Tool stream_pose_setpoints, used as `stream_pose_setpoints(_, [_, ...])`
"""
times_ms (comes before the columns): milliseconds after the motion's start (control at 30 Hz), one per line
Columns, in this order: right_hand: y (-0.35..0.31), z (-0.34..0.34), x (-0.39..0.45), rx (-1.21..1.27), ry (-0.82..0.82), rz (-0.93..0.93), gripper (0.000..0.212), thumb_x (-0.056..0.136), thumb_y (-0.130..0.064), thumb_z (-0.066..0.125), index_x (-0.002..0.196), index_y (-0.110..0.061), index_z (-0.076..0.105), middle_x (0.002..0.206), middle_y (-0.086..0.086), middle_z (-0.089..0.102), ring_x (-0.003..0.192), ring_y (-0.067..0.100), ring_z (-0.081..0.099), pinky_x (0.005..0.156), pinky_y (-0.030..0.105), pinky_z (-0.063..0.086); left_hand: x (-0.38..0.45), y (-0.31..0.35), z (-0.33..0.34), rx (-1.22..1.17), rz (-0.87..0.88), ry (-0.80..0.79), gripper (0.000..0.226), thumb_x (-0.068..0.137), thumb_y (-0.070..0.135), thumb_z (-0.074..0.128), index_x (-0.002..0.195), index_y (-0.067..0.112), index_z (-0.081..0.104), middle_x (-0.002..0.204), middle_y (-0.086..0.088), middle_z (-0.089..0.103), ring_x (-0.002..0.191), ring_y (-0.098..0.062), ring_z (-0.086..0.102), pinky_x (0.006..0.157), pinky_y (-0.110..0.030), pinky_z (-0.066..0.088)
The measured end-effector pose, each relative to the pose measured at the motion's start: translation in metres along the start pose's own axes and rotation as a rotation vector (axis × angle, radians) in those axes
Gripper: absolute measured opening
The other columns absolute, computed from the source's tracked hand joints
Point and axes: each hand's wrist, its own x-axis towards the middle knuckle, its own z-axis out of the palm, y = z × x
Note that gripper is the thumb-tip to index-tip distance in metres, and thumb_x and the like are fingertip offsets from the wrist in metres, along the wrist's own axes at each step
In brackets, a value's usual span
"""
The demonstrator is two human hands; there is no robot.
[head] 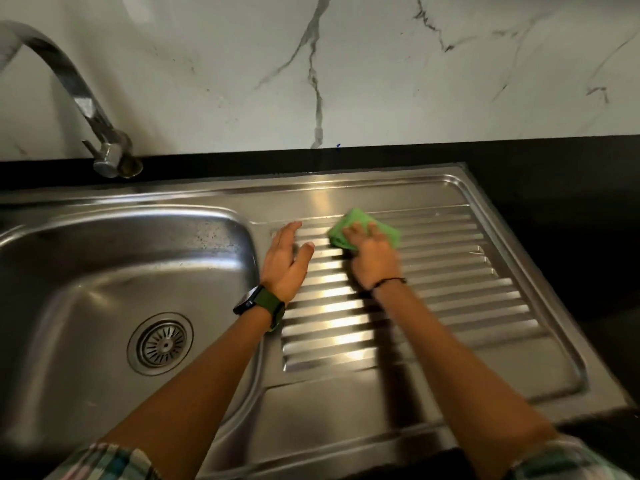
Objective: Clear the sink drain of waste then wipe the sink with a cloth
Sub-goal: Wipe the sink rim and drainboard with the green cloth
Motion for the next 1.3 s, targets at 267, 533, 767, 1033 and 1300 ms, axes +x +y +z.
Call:
stream_pose_setpoints(267, [-0.042, 0.007, 0.008, -0.080, -0.160, -0.440, 0.055, 0.086, -0.002, 0.046, 0.137, -0.023, 0.043, 0.149, 0.001, 0.038, 0.139, 0.023, 0.029, 0.117, 0.034, 0.020, -0.049, 0.004, -0.008, -0.325, -0.142, 0.207, 0.035, 0.091, 0.021, 0.045, 0.126, 0.025, 0.046, 0.134, -0.005, 0.049, 0.117, -0.019, 0.049, 0.097, -0.031, 0.043])
stream_pose_setpoints(533, [0.152, -0.069, -0.040, -0.054, -0.003, 0.341, 0.055, 0.082, 0.006, 0.049, 0.135, -0.011, 0.045, 0.140, 0.026, 0.042, 0.124, 0.044, 0.043, 0.109, 0.048, 0.032, -0.105, 0.016, 0.003, -0.315, -0.161, 0.072, 0.043, 0.095, 0.021, 0.043, 0.137, 0.021, 0.037, 0.148, -0.002, 0.033, 0.120, -0.004, 0.035, 0.099, -0.019, 0.029])
stream_pose_setpoints(767, [0.011, -0.006, -0.066, -0.036, 0.003, 0.159, 0.054, 0.085, -0.003, 0.048, 0.138, -0.014, 0.042, 0.138, 0.022, 0.047, 0.129, 0.039, 0.040, 0.110, 0.040, 0.030, -0.115, 0.009, -0.002, -0.449, -0.235, 0.116, 0.039, 0.094, 0.025, 0.042, 0.133, 0.024, 0.043, 0.133, 0.005, 0.046, 0.124, -0.014, 0.044, 0.104, -0.029, 0.034])
stream_pose_setpoints(1033, [-0.046, 0.014, -0.119, -0.047, -0.171, -0.301, 0.068, 0.080, 0.001, 0.045, 0.142, -0.024, 0.033, 0.153, 0.002, 0.028, 0.144, 0.024, 0.018, 0.118, 0.037, 0.015, -0.131, 0.001, -0.013, -0.266, -0.170, 0.055, 0.035, 0.096, 0.021, 0.038, 0.130, 0.016, 0.048, 0.137, -0.004, 0.048, 0.125, -0.015, 0.044, 0.107, -0.027, 0.031])
stream_pose_setpoints(1300, [0.108, -0.056, -0.174, -0.088, -0.029, 0.480, 0.058, 0.086, 0.000, 0.044, 0.138, -0.024, 0.040, 0.142, 0.021, 0.041, 0.122, 0.044, 0.044, 0.102, 0.048, 0.037, -0.148, 0.006, -0.022, -0.167, -0.176, -0.149, 0.043, 0.098, 0.026, 0.037, 0.139, 0.013, 0.035, 0.149, -0.006, 0.034, 0.137, -0.018, 0.031, 0.116, -0.035, 0.022])
